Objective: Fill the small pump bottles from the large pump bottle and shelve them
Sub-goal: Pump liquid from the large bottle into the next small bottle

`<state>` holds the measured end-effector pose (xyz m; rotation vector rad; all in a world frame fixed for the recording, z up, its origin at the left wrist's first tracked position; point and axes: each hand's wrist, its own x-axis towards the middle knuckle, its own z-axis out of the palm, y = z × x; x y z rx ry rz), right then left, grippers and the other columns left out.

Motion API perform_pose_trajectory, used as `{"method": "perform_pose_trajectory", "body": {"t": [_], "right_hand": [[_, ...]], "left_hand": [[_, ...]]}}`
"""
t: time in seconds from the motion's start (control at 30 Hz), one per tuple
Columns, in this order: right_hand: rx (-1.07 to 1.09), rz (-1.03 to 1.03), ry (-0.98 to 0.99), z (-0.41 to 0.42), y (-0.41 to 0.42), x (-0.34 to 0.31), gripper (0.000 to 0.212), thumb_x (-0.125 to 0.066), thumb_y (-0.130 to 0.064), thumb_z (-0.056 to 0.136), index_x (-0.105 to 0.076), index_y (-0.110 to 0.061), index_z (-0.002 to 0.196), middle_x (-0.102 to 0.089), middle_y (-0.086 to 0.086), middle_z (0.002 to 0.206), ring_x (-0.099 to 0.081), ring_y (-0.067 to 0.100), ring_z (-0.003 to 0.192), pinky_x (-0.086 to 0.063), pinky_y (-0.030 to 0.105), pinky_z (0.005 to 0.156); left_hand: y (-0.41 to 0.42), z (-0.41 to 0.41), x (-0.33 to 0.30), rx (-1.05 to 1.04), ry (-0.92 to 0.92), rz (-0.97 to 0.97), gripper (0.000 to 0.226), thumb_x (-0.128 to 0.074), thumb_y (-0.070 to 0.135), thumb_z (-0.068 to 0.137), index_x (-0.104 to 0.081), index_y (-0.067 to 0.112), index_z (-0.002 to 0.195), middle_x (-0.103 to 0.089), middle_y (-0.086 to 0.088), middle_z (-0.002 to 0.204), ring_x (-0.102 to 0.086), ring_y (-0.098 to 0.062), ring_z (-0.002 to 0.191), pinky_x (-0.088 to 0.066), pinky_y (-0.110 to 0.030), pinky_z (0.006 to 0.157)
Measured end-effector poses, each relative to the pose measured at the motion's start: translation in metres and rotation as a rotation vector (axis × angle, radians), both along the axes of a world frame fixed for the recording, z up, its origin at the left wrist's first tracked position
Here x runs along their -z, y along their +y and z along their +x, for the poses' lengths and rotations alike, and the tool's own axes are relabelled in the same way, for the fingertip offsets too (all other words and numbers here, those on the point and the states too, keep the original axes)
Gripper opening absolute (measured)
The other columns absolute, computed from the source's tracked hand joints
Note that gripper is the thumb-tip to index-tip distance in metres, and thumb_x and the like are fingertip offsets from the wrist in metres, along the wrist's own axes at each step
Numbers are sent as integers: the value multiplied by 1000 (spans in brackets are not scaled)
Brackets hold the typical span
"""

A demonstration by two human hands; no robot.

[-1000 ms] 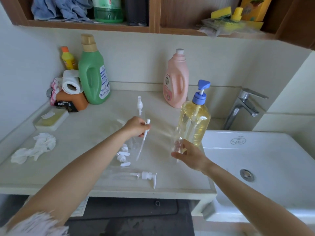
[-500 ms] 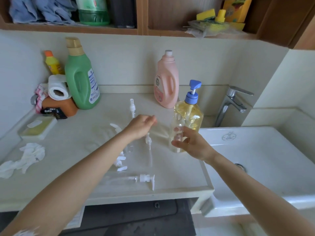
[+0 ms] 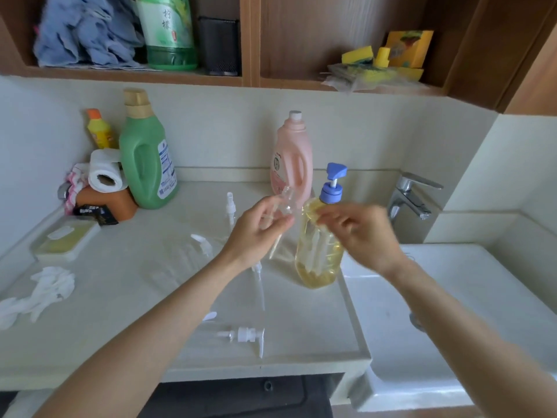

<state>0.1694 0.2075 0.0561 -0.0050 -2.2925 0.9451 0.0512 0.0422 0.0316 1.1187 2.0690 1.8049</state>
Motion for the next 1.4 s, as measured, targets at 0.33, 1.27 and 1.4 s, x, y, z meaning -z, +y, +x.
{"method": "perform_pose_trajectory", "body": {"t": [0.33,1.27,1.4], "right_hand": [[-257,94,36,-48,89,-45,16,-62,-22,88,-69,-31,99,-67,-15,105,-63,2,101,-47,21,91],[-399,-194,449,-88,84,10,17,-58,2,81,-71,-2,91,-61,6,92,-60,1,96,-41,14,89],[-381,-238,448,-87,76,10,16,-55,-8,85,-70,-4,89,-58,6,91,-58,-1,94,-40,12,86]], "left_hand": [[38,15,-2,-74,14,18,41,-72,44,74,-61,33,112,-65,20,84,-61,0,81,-48,-21,80],[83,54,-20,-705,-96,19,50,-88,20,62,-66,18,107,-73,5,82,-67,-8,73,-55,-27,75],[89,56,-17,-713,-123,-5,32,-83,7,68,-65,13,94,-71,6,77,-62,-2,58,-50,-15,63]]}}
